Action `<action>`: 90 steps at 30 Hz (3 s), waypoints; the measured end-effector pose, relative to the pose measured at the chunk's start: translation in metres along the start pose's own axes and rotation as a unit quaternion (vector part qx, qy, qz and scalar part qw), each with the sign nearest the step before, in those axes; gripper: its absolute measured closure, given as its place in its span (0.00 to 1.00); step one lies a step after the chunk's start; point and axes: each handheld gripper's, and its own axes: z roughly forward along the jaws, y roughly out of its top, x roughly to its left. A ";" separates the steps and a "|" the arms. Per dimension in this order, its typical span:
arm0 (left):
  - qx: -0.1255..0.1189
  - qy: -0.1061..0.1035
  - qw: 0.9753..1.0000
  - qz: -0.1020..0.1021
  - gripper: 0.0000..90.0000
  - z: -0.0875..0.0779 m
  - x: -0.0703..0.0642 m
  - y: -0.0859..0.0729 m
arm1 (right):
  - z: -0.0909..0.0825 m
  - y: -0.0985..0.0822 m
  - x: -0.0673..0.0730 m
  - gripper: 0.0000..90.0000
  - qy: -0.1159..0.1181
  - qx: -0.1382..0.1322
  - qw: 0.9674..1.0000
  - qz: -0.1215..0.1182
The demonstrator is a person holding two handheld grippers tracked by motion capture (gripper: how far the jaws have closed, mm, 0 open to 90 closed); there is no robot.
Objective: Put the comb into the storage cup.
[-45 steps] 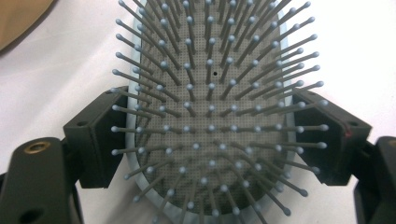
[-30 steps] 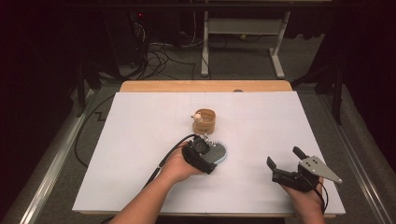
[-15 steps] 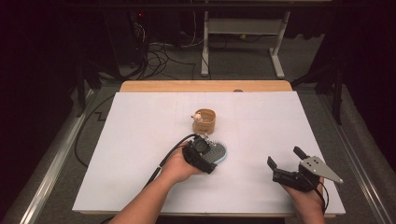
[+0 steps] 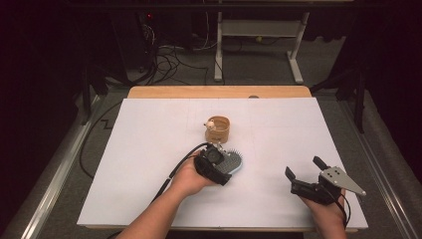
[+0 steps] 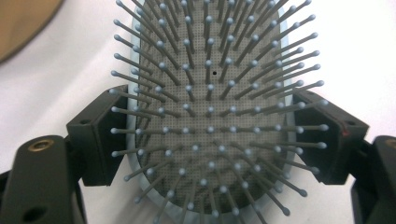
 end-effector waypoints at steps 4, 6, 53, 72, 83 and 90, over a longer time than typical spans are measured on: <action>-0.006 0.001 1.000 0.001 0.22 -0.002 -0.001 0.000 | 0.000 0.000 0.000 0.01 0.000 0.000 1.000 0.000; -0.005 0.000 1.000 0.005 0.22 -0.003 -0.002 0.000 | 0.000 0.000 0.000 0.01 0.000 -0.001 1.000 0.000; -0.076 0.031 0.995 -0.054 0.22 -0.059 0.040 -0.072 | -0.001 0.000 0.001 0.01 -0.004 0.000 1.000 0.002; -0.151 0.037 0.985 -0.069 0.22 -0.066 0.041 -0.084 | -0.002 0.001 0.001 0.01 -0.002 -0.002 1.000 -0.002; -0.188 0.043 0.979 -0.072 0.22 -0.073 0.039 -0.094 | 0.001 -0.001 0.006 0.01 0.003 0.005 1.000 -0.010; -0.207 0.046 0.975 -0.072 0.22 -0.075 0.038 -0.097 | 0.001 -0.001 0.007 0.01 0.003 0.005 1.000 -0.011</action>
